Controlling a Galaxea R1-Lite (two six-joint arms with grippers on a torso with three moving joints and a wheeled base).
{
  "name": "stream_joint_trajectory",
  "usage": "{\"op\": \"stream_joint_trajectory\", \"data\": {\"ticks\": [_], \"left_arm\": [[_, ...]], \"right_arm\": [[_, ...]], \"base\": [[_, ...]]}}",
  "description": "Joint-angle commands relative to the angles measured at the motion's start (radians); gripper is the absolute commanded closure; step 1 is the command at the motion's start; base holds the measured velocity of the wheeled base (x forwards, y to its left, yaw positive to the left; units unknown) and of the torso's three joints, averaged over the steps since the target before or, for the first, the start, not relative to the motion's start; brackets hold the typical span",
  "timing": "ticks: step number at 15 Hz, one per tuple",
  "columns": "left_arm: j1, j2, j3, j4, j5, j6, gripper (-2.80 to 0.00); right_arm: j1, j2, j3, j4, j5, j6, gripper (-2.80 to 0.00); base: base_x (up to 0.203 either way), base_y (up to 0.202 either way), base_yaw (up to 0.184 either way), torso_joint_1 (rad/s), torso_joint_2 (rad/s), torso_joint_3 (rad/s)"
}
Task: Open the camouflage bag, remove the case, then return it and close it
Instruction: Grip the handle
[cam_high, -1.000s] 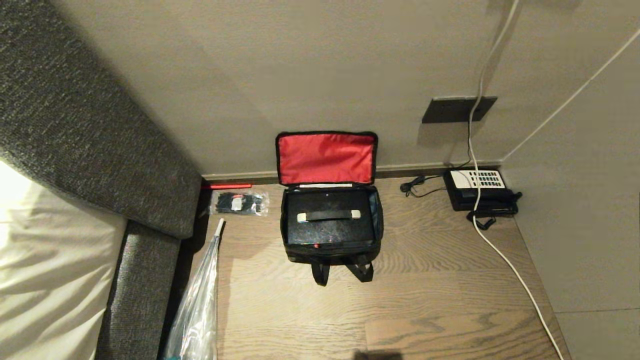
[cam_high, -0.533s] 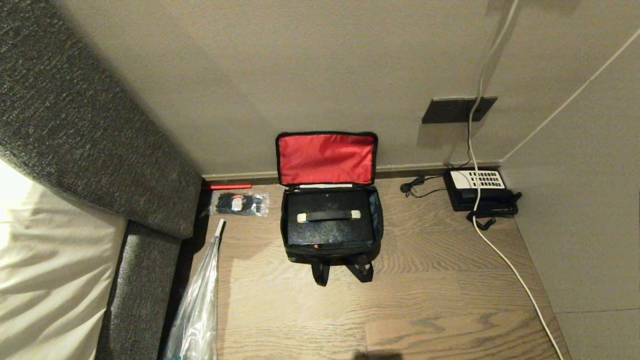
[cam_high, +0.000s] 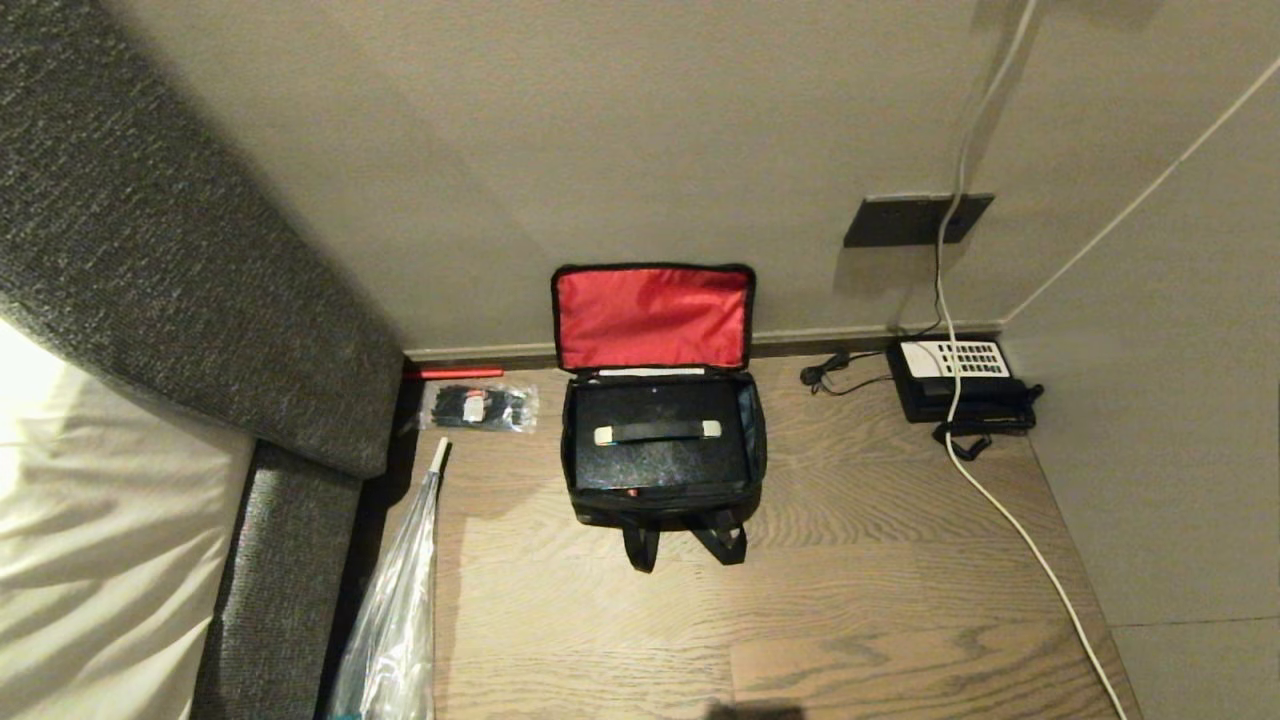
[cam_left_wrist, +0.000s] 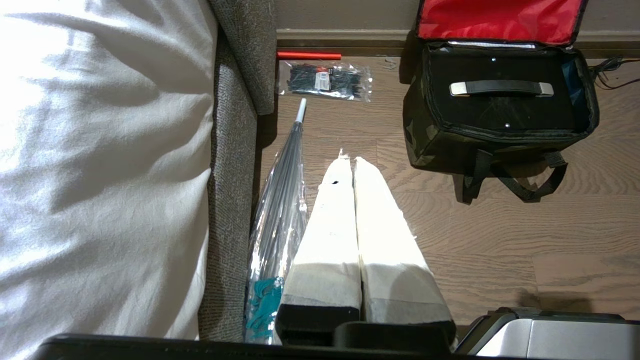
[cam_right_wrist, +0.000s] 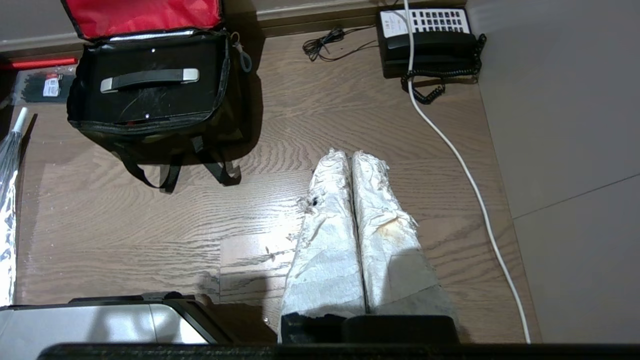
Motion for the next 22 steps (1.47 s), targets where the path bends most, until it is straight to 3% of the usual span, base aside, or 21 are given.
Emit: {"op": "stream_joint_trajectory", "data": {"ticks": [1, 14, 16, 22], "left_arm": [[0.000, -0.002, -0.001, -0.001, 0.001, -0.001, 0.00], [0.000, -0.002, 0.000, -0.001, 0.001, 0.000, 0.00], [0.000, -0.002, 0.000, 0.000, 0.001, -0.001, 0.00], [0.000, -0.002, -0.001, 0.000, 0.001, -0.001, 0.00]], "right_arm": [[0.000, -0.003, 0.000, 0.000, 0.000, 0.000, 0.00], [-0.001, -0.003, 0.000, 0.000, 0.000, 0.001, 0.00], [0.000, -0.003, 0.003, -0.004, 0.010, -0.035, 0.00], [0.000, -0.003, -0.001, 0.009, 0.005, -0.040, 0.00]], "base": [[0.000, 0.000, 0.000, 0.000, 0.00, 0.000], [0.000, 0.000, 0.000, 0.000, 0.00, 0.000], [0.000, 0.000, 0.000, 0.000, 0.00, 0.000], [0.000, 0.000, 0.000, 0.000, 0.00, 0.000]]}}
